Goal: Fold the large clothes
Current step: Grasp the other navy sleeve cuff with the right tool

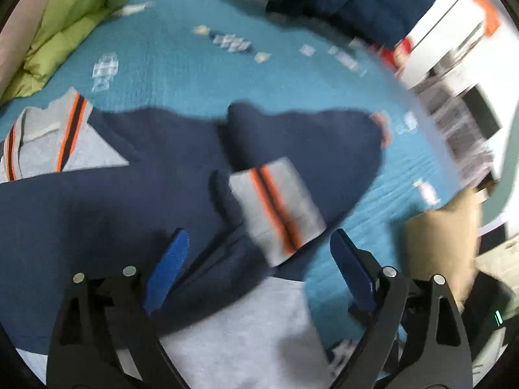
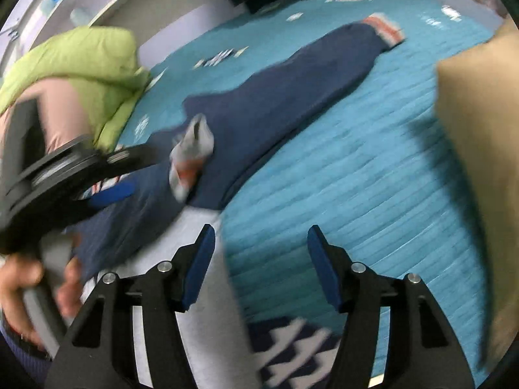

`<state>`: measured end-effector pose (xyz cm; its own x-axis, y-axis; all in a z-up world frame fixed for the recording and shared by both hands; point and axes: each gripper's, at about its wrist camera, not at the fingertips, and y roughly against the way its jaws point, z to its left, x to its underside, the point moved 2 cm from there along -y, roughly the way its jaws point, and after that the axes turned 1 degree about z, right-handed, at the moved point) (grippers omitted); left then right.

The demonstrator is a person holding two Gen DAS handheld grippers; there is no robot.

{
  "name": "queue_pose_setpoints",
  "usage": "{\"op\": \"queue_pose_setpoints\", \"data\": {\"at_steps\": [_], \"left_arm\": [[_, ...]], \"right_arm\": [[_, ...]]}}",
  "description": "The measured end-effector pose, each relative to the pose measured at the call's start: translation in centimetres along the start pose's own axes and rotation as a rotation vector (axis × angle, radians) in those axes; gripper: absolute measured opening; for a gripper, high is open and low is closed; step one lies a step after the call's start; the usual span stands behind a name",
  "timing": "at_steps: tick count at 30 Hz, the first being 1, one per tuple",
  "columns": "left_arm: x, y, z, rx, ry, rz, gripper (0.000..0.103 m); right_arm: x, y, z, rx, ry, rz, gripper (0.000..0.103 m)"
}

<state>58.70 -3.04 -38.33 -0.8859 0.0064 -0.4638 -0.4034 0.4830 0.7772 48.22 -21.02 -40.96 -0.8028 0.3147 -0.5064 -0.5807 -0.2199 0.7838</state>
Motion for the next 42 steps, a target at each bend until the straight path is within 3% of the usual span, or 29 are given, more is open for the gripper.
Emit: {"op": "queue_pose_setpoints", "data": {"at_steps": [2, 3, 5, 6, 8, 12, 14, 17, 19, 22, 25, 26, 29, 33, 35, 39, 42], "left_arm": [[0.2, 1.6, 0.0, 0.056, -0.010, -0.022, 0.090], [0.4, 2.5, 0.3, 0.031, -0.017, -0.052, 0.091], [0.7, 2.9, 1.4, -0.126, -0.027, -0.069, 0.092], [1.0, 2.8, 2.7, -0.262, -0.030, -0.054, 0.092], [1.8, 1.7, 4.9, -0.386, -0.013, -0.014, 0.092], [3.2, -1.1, 8.2, -0.413, 0.041, 0.089, 0.092], [3.4, -1.8, 7.5, -0.456, -0.026, 0.069, 0.095], [3.6, -2.0, 7.4, -0.478, -0.044, 0.064, 0.096], [3.6, -1.8, 7.7, -0.459, -0.040, 0.057, 0.096], [3.9, -1.6, 7.5, -0.453, -0.052, 0.045, 0.096], [3.9, -1.8, 7.4, -0.449, -0.054, 0.033, 0.097], [3.8, -2.3, 7.4, -0.445, -0.052, 0.028, 0.097], [3.5, -1.8, 7.8, -0.387, -0.030, 0.005, 0.098], [3.2, 1.6, 9.4, -0.177, 0.120, -0.066, 0.098], [3.2, 4.4, 10.5, -0.119, 0.170, -0.115, 0.098], [4.0, 9.8, 13.2, -0.161, 0.225, -0.174, 0.098], [5.4, 14.4, 16.6, -0.242, 0.262, -0.198, 0.098]], "right_arm": [[-1.7, 1.5, -1.1, 0.041, -0.005, -0.062, 0.060], [-2.1, 2.0, -1.3, 0.052, -0.009, -0.092, 0.061], [-4.9, 2.7, -1.9, 0.094, 0.001, -0.150, 0.065], [-6.2, 2.7, -2.2, 0.111, 0.013, -0.159, 0.065], [-9.7, 2.2, -2.9, 0.116, 0.009, -0.172, 0.066], [-16.8, -1.1, -6.3, 0.158, -0.128, -0.131, 0.067], [-18.9, -3.3, -10.0, 0.144, -0.297, -0.063, 0.067], [-20.5, -6.5, -13.7, 0.091, -0.443, 0.009, 0.067], [-21.2, -8.2, -15.0, 0.103, -0.458, 0.026, 0.067], [-21.8, -9.4, -15.8, 0.055, -0.482, 0.018, 0.066], [-21.7, -10.2, -15.4, 0.025, -0.454, 0.041, 0.014], [-21.5, -10.1, -15.2, 0.012, -0.452, 0.033, 0.009], [-21.1, -7.5, -13.3, 0.003, -0.371, -0.089, 0.006], [-20.7, -2.3, -9.2, 0.011, -0.205, -0.238, 0.006], [-19.8, 0.8, -6.3, -0.013, -0.134, -0.307, 0.006], [-16.9, 6.7, 2.5, -0.047, 0.089, -0.430, 0.006], [-13.4, 8.2, 10.4, -0.089, 0.305, -0.447, 0.006]]}}
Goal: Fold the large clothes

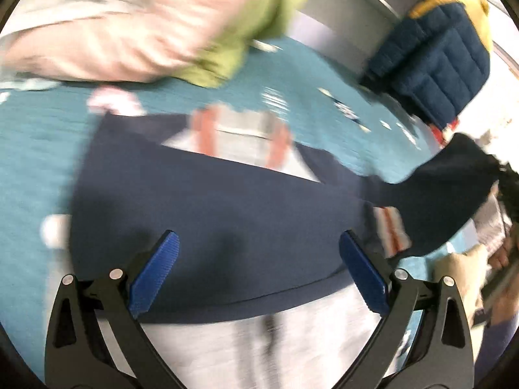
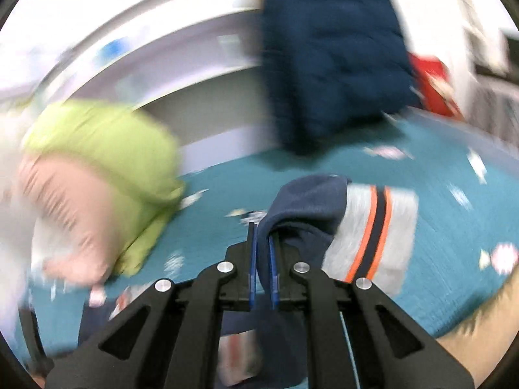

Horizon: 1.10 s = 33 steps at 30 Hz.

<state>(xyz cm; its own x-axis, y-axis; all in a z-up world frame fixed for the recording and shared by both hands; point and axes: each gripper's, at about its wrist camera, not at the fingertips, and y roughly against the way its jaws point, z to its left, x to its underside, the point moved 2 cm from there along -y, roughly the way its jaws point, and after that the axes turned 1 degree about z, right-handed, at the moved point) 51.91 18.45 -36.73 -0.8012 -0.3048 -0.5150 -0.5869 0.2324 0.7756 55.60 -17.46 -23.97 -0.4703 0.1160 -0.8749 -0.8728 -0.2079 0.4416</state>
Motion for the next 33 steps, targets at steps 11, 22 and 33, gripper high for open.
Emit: {"op": "queue_pose_setpoints", "data": {"at_steps": [11, 22, 33], "left_arm": [[2.8, 6.7, 13.7, -0.137, 0.183, -0.073, 0.098], [4.4, 7.4, 17.2, -0.119, 0.245, -0.074, 0.098], [5.0, 5.4, 16.3, -0.080, 0.253, -0.014, 0.098]], "right_arm": [[13.4, -5.7, 26.4, -0.300, 0.363, 0.248, 0.010], [20.5, -8.5, 29.1, -0.305, 0.314, 0.537, 0.061], [18.3, -9.0, 21.5, -0.194, -0.202, 0.521, 0.064]]}}
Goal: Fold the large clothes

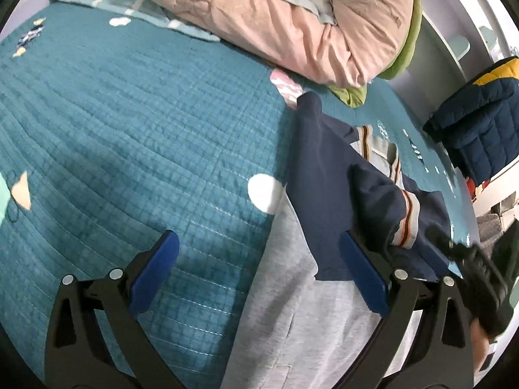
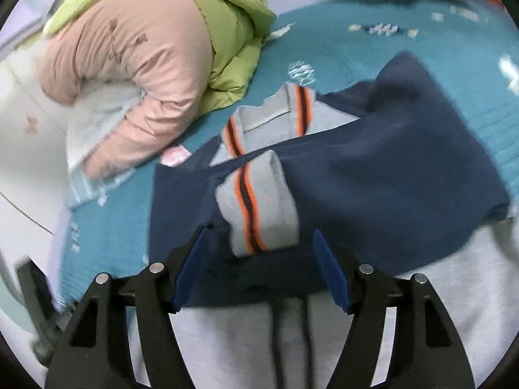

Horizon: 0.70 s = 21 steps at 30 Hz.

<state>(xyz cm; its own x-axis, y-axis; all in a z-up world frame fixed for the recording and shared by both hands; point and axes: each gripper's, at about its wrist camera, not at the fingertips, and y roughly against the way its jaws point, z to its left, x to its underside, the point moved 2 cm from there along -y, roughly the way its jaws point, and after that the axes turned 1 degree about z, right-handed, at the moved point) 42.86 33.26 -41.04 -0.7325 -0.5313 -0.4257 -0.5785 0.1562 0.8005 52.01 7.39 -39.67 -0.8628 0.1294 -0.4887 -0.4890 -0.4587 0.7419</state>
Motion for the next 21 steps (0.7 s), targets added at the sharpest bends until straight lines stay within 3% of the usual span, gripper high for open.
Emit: {"op": "queue_pose_setpoints", "data": {"at_steps": [2, 3, 5, 7, 9, 12, 14, 18, 21], "left_arm": [[0.1, -0.2, 0.0, -0.001, 0.000, 0.011, 0.098], [0.1, -0.3, 0.0, -0.004, -0.001, 0.013, 0.098], [0.0, -0.5, 0.1, -0.005, 0.001, 0.018, 0.098], [-0.1, -0.6, 0.3, -0.009, 0.006, 0.020, 0.098], [-0.2, -0.5, 0.5, -0.016, 0.008, 0.013, 0.098], [-0.4, -0.3, 0.9, -0.020, 0.014, 0.005, 0.098], [-0.5, -0.3, 1.1, -0.028, 0.014, 0.000, 0.098], [-0.3, -0.2, 1.4, -0.033, 0.017, 0.000, 0.098], [-0.2, -0.2, 0.5, -0.032, -0.024, -0.007, 0.098]], "right_arm": [[-0.9, -1.4, -0.2, 0.024, -0.037, 0.008, 0.057], [-1.1, -2.2, -0.3, 0.010, -0.054, 0.029, 0.049], [-1.6, -4.0, -0.2, 0.000, -0.073, 0.099, 0.022], [-2.3, -4.5, 1.1, -0.008, -0.020, 0.090, 0.017], [-2.8, -3.6, 3.4, -0.036, 0.049, 0.047, 0.016], [-2.7, -2.5, 8.9, -0.201, 0.176, 0.036, 0.020], [-2.1, -2.1, 12.7, -0.287, 0.259, 0.058, 0.044], [-2.1, -1.7, 15.0, -0.294, 0.320, 0.037, 0.047], [-2.9, -1.6, 11.3, -0.182, 0.289, 0.029, 0.046]]}}
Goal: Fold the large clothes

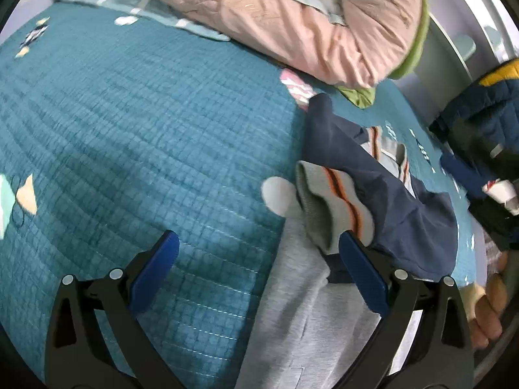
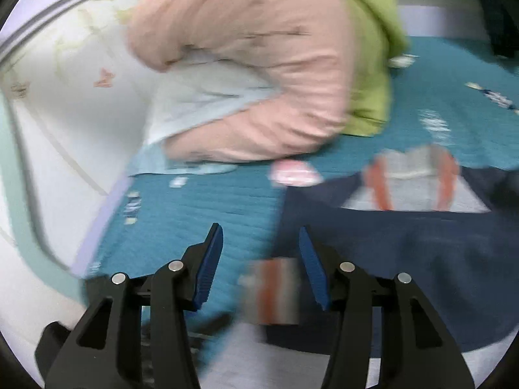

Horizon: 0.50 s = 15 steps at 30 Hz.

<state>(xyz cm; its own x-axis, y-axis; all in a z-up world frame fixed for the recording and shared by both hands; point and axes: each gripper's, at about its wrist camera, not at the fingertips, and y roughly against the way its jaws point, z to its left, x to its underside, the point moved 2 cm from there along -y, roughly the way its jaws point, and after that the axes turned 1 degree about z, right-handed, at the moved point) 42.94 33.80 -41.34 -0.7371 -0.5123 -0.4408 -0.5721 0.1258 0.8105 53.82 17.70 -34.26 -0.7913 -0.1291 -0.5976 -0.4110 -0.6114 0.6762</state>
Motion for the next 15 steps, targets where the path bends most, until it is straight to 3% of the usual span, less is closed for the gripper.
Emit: {"op": "queue_pose_setpoints", "data": {"at_steps": [2, 5, 9, 10, 12, 15], "left_arm": [[0.1, 0.0, -0.8, -0.003, -0.029, -0.003, 0.098], [0.2, -0.2, -1.7, 0.001, -0.051, 0.002, 0.098], [0.1, 0.0, -3.5, 0.021, -0.090, -0.001, 0.098], [0.1, 0.0, -4.1, 0.028, -0.105, -0.005, 0.098], [-0.1, -0.1, -5.3, 0.039, -0.120, 0.001, 0.098], [-0.2, -0.9, -6.9, 0.014, -0.166, 0.011, 0.098]], "right_arm": [[0.7, 0.7, -3.9, 0.095, -0.025, 0.018, 0.027], [1.8, 3.0, -9.9, 0.229, -0.032, 0.052, 0.015], [2.8, 5.6, -17.1, 0.370, -0.064, 0.094, 0.013], [3.1, 5.7, -19.0, 0.373, -0.084, 0.116, 0.002], [3.7, 5.2, -22.3, 0.359, -0.130, 0.155, 0.000], [4.3, 5.5, -25.5, 0.434, -0.157, 0.150, 0.000]]}}
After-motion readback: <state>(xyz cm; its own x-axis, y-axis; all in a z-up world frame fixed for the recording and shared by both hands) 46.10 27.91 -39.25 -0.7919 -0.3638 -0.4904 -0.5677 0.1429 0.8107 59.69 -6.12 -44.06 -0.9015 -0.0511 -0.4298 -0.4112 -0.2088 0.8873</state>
